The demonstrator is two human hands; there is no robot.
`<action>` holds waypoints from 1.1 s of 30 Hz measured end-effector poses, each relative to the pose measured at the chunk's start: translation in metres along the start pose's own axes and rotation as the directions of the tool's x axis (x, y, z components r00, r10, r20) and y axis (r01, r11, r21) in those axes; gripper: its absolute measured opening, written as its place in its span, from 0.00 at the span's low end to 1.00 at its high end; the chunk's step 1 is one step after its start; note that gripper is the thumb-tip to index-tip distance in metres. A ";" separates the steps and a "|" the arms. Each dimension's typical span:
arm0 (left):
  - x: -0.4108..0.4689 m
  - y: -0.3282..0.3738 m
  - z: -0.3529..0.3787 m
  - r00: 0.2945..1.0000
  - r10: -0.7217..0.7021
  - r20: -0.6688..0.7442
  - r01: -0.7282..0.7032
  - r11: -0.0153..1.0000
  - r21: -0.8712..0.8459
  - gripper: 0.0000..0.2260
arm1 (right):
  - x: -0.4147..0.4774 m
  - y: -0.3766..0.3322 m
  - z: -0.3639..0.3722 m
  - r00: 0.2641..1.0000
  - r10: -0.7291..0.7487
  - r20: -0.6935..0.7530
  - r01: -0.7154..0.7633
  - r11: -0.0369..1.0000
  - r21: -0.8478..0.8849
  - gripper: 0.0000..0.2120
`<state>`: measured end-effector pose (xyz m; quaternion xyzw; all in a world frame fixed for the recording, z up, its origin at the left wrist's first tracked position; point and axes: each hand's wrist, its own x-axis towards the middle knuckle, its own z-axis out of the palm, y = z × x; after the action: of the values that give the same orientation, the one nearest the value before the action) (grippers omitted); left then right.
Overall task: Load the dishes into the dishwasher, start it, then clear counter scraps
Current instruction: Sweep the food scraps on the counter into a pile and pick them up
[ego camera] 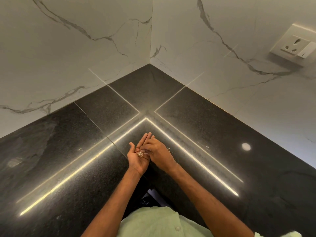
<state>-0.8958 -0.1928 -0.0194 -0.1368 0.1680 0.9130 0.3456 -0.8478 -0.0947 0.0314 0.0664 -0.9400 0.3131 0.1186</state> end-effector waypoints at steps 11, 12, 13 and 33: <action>-0.003 -0.010 0.011 0.999 -0.012 0.036 0.012 1.000 0.005 0.32 | 0.000 0.003 -0.004 0.999 0.036 0.007 -0.036 0.998 0.051 0.15; -0.003 -0.011 0.012 0.999 -0.006 0.035 0.006 1.000 0.000 0.32 | -0.001 0.003 -0.007 0.999 0.033 0.007 -0.033 0.997 0.067 0.16; -0.002 -0.010 0.013 0.999 -0.001 0.033 0.001 1.000 -0.002 0.32 | -0.002 0.003 -0.010 1.000 0.025 -0.009 -0.024 0.996 0.085 0.14; -0.004 0.012 -0.003 0.998 0.038 -0.059 -0.041 0.998 -0.039 0.31 | -0.081 0.065 -0.009 0.885 0.324 0.333 -0.198 0.911 -0.361 0.32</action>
<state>-0.9003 -0.2047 -0.0177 -0.1666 0.1623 0.9185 0.3196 -0.7807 -0.0339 -0.0203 -0.0221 -0.9827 0.1521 -0.1034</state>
